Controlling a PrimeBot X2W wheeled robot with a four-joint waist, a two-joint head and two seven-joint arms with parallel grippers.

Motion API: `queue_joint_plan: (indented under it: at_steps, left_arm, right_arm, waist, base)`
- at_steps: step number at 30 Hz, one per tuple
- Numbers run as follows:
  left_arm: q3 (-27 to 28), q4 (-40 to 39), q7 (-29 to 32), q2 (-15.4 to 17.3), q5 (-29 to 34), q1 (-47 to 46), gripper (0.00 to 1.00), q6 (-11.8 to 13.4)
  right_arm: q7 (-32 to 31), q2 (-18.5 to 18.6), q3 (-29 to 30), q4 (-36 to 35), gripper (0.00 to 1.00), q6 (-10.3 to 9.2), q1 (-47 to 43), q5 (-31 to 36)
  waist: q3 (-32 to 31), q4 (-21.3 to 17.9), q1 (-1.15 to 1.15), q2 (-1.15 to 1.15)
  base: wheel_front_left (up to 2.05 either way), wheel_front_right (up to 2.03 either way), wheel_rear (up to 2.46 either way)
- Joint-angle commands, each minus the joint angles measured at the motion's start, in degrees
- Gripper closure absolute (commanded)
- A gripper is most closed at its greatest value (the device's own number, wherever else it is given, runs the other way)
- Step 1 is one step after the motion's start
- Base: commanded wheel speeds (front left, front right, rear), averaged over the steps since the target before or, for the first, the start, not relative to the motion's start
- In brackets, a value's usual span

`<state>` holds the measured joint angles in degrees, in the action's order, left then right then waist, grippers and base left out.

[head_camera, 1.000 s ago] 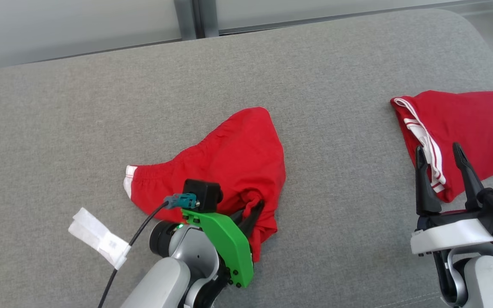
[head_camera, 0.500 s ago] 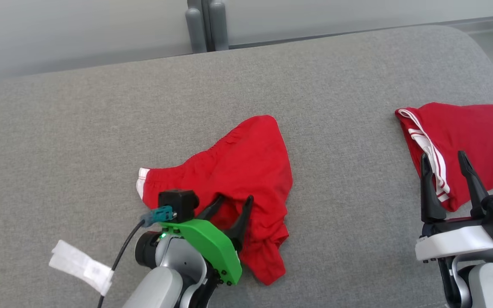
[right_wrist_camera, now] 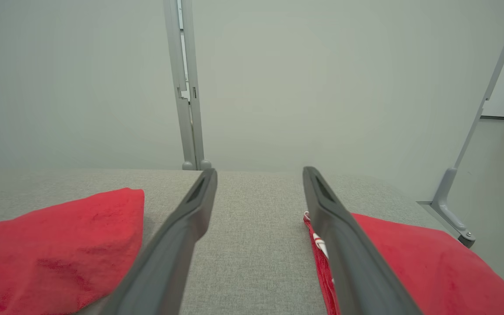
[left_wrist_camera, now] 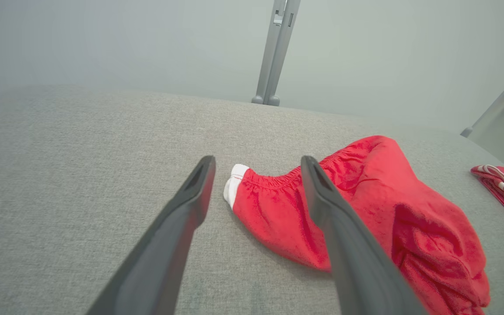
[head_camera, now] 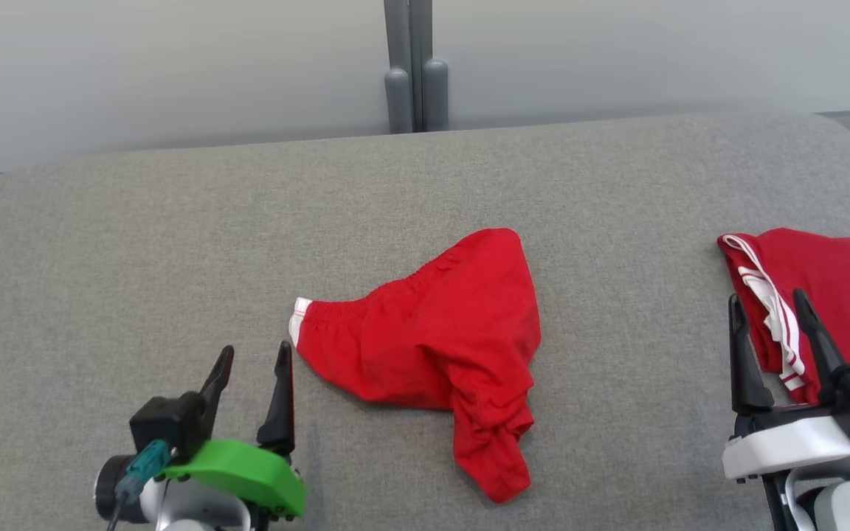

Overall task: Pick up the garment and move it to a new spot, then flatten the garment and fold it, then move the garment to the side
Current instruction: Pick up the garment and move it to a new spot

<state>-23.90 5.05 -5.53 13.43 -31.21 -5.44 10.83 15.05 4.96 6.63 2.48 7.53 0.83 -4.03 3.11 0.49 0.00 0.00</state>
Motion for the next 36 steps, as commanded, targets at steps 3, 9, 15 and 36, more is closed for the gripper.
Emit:
queue_joint_plan:
  at_steps: [3, 9, 15, 36]
  left_arm:
    - [2.1, 2.2, -5.2, 2.4, 1.1, 3.9, 0.0, 0.1]
    - [5.8, 5.3, -9.2, 3.4, 0.8, 8.5, 0.0, -1.1]
    - [12.6, 4.4, -9.6, 0.3, 4.2, 12.0, 0.0, -3.2]
    - [27.9, 7.1, -9.6, -8.6, 15.9, 14.4, 0.0, -13.8]
  right_arm:
    - [0.2, 0.2, -1.1, 0.9, 0.0, -0.09, -2.3, 1.1]
    - [0.2, 0.0, -2.2, 2.1, 0.0, -0.09, -4.1, 2.6]
    - [0.2, -0.7, -1.2, 2.2, 0.0, -0.09, -6.5, 2.9]
    - [0.2, -2.0, -0.1, 2.7, 0.0, -0.09, -8.1, 3.3]
  waist:
    - [-2.3, 1.3, 0.0, 0.0]
    - [-2.8, 1.3, 0.0, 0.0]
    - [-3.3, 2.2, 0.0, 0.0]
    - [-3.3, 2.5, 0.0, 0.0]
  base:
    - [0.0, 0.0, 0.0]
    - [0.0, 0.0, 0.0]
    - [0.0, 0.0, 0.0]
    - [0.0, 0.0, 0.0]
